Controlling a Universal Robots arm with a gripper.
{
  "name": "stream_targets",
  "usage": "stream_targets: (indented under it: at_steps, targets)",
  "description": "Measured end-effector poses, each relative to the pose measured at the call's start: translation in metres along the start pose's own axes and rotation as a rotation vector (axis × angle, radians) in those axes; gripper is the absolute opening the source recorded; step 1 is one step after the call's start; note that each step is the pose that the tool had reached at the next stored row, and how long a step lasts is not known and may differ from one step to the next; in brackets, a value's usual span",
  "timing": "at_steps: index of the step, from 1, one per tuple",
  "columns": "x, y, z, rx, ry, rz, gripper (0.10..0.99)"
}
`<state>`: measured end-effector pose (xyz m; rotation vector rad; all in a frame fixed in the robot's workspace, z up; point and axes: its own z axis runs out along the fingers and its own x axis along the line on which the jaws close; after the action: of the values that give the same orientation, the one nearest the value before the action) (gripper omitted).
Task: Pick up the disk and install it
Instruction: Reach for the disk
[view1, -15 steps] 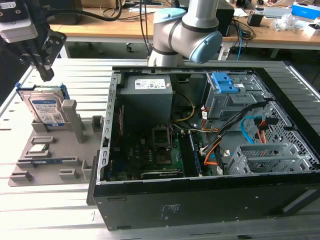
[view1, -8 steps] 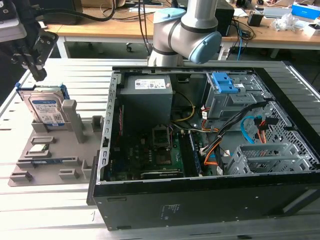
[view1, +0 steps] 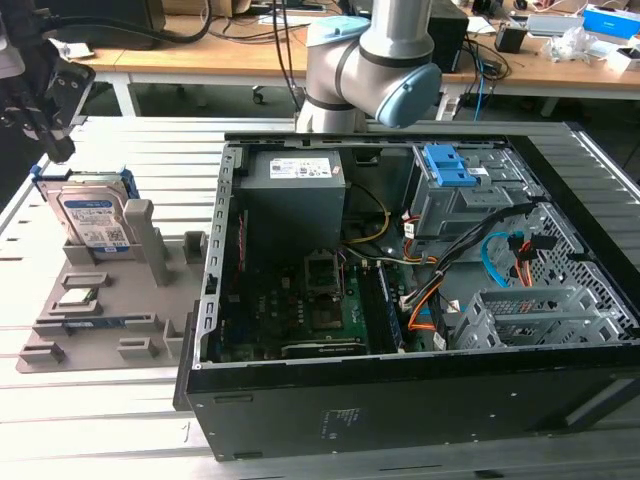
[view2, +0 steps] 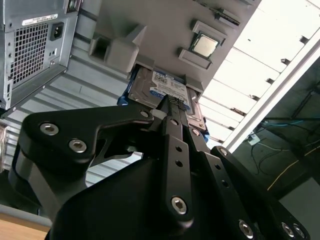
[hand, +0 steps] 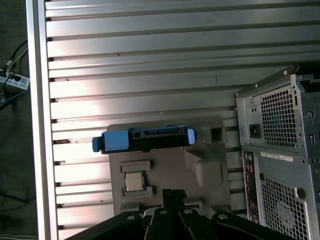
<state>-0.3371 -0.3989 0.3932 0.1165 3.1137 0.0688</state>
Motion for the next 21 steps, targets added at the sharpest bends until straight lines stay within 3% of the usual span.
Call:
stream_targets:
  at_steps: [7, 21]
  targets:
    - [0.0142, -0.0010, -0.0003, 0.000, -0.0001, 0.000, 0.106]
    - [0.0348, -0.0011, -0.0008, 0.000, 0.0000, 0.000, 0.106]
